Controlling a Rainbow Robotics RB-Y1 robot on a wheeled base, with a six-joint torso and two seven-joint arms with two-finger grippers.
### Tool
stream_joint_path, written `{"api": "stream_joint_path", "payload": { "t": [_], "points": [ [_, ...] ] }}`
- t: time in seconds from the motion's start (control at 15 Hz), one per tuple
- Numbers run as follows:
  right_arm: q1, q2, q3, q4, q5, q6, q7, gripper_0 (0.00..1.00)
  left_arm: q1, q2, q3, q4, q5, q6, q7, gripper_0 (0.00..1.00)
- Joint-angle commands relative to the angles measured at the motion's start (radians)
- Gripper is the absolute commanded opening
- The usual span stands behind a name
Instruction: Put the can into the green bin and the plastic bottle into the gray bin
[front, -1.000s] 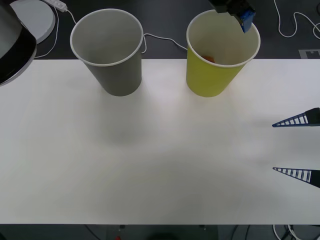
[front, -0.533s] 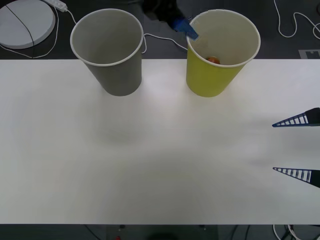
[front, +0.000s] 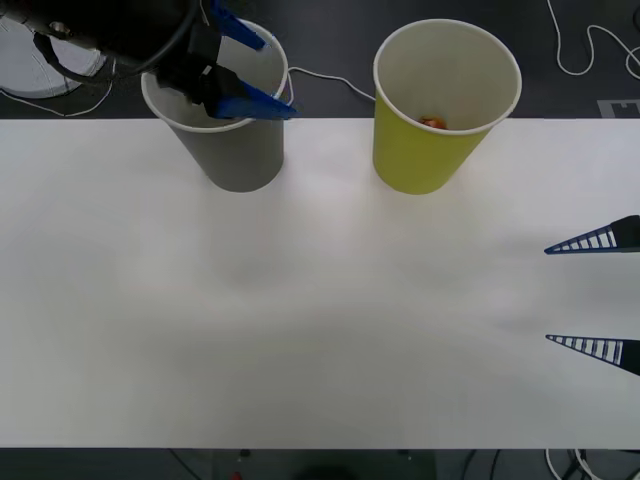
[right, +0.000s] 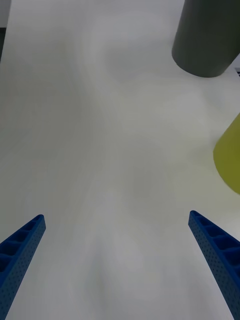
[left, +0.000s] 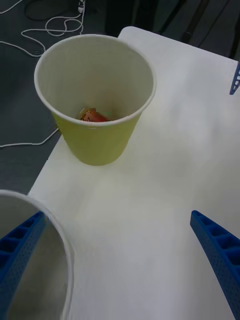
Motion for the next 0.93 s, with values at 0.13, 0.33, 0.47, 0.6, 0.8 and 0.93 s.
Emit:
{"api": "stream_joint_path", "payload": {
  "t": [0.13, 0.33, 0.47, 0.6, 0.8, 0.93],
  "points": [
    [0.000, 0.000, 0.000, 0.000, 0.000, 0.000, 0.000, 1.00, 0.149, 0.018, 0.130, -0.081, -0.001, -0.031, -0.048, 1.00],
    [0.000, 0.000, 0.000, 0.000, 0.000, 0.000, 0.000, 1.00, 0.257, 0.022, 0.202, -0.113, 0.006, -0.034, -0.156, 1.00],
    [0.000, 0.000, 0.000, 0.000, 0.000, 0.000, 0.000, 1.00, 0.329, 0.027, 0.242, -0.130, 0.016, -0.034, -0.240, 1.00],
    [0.000, 0.000, 0.000, 0.000, 0.000, 0.000, 0.000, 1.00, 0.382, 0.029, 0.271, -0.148, 0.015, -0.045, -0.311, 1.00],
    [0.000, 0.000, 0.000, 0.000, 0.000, 0.000, 0.000, 1.00, 0.433, 0.030, 0.328, -0.156, 0.016, -0.122, -0.421, 1.00],
    [0.000, 0.000, 0.000, 0.000, 0.000, 0.000, 0.000, 1.00, 0.476, 0.029, 0.359, -0.156, 0.024, -0.149, -0.479, 1.00]
  ]
}}
